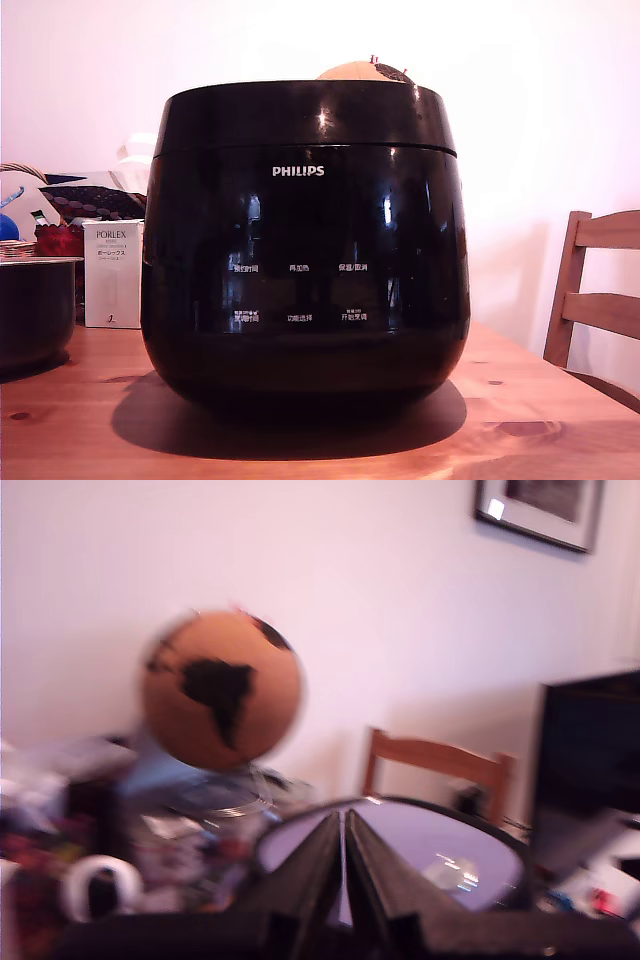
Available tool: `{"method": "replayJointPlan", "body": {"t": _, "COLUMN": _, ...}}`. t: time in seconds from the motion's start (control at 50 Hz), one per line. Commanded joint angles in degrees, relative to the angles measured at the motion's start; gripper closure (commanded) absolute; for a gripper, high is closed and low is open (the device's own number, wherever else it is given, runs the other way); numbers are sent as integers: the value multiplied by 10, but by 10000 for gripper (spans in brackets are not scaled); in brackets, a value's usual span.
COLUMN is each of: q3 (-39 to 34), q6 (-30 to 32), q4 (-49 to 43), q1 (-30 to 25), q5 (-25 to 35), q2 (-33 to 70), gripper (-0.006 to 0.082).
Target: Open the rice cooker by pressing the large metal button on the top of its lid with medium force
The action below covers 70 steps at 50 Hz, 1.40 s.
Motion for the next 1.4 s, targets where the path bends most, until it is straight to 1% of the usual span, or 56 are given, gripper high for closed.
{"method": "replayJointPlan", "body": {"t": 0.0, "q3": 4, "q6": -1, "q4": 11, "q1": -19, "q5": 4, "q2": 19, "gripper": 788}}
{"method": "replayJointPlan", "body": {"t": 0.16, "q3": 4, "q6": -1, "q4": 38, "q1": -77, "q5": 3, "q2": 64, "gripper": 788}}
{"method": "replayJointPlan", "body": {"t": 0.26, "q3": 4, "q6": 8, "q4": 56, "q1": -118, "q5": -12, "q2": 94, "gripper": 788}}
{"method": "replayJointPlan", "body": {"t": 0.46, "q3": 4, "q6": 35, "q4": 88, "q1": -207, "q5": -62, "q2": 158, "gripper": 788}}
{"method": "replayJointPlan", "body": {"t": 0.58, "q3": 4, "q6": 55, "q4": 114, "q1": -261, "q5": -105, "q2": 205, "gripper": 788}}
{"method": "replayJointPlan", "body": {"t": 0.74, "q3": 11, "q6": 89, "q4": 129, "q1": -316, "q5": -155, "q2": 270, "gripper": 788}}
{"method": "replayJointPlan", "body": {"t": 0.9, "q3": 37, "q6": 116, "q4": 129, "q1": -353, "q5": -191, "q2": 333, "gripper": 788}}
{"method": "replayJointPlan", "body": {"t": 0.94, "q3": 47, "q6": 116, "q4": 128, "q1": -360, "q5": -199, "q2": 347, "gripper": 788}}
{"method": "replayJointPlan", "body": {"t": 1.04, "q3": 75, "q6": 139, "q4": 127, "q1": -372, "q5": -215, "q2": 380, "gripper": 788}}
{"method": "replayJointPlan", "body": {"t": 1.22, "q3": 125, "q6": 157, "q4": 104, "q1": -378, "q5": -224, "q2": 439, "gripper": 788}}
{"method": "replayJointPlan", "body": {"t": 1.24, "q3": 132, "q6": 168, "q4": 97, "q1": -378, "q5": -224, "q2": 446, "gripper": 788}}
{"method": "replayJointPlan", "body": {"t": 1.38, "q3": 167, "q6": 195, "q4": 59, "q1": -379, "q5": -224, "q2": 487, "gripper": 788}}
